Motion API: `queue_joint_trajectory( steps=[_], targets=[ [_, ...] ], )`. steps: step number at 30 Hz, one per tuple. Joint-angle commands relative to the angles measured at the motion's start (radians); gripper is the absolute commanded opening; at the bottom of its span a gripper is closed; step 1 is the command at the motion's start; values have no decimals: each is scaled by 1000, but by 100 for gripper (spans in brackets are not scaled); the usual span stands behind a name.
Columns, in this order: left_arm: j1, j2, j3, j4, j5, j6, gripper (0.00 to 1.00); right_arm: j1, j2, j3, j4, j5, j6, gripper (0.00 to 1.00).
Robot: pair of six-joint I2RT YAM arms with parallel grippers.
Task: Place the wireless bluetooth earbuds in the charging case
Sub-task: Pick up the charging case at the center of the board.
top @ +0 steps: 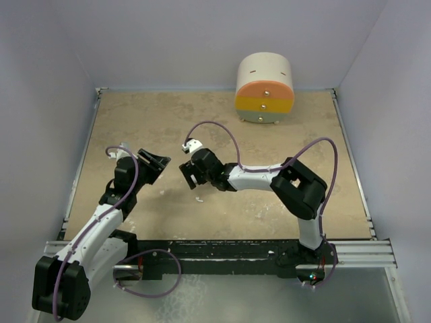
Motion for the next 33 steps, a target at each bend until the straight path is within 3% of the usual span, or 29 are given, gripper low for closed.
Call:
queue_joint_trajectory(
  steps=[1,33],
  targets=[
    [9,-8,12,32,11,9,53,6,1,-16,57,-47,-12,84],
    [16,-13,-1,38,19,8,53,78,29,-39,100,-113,29,80]
  ],
)
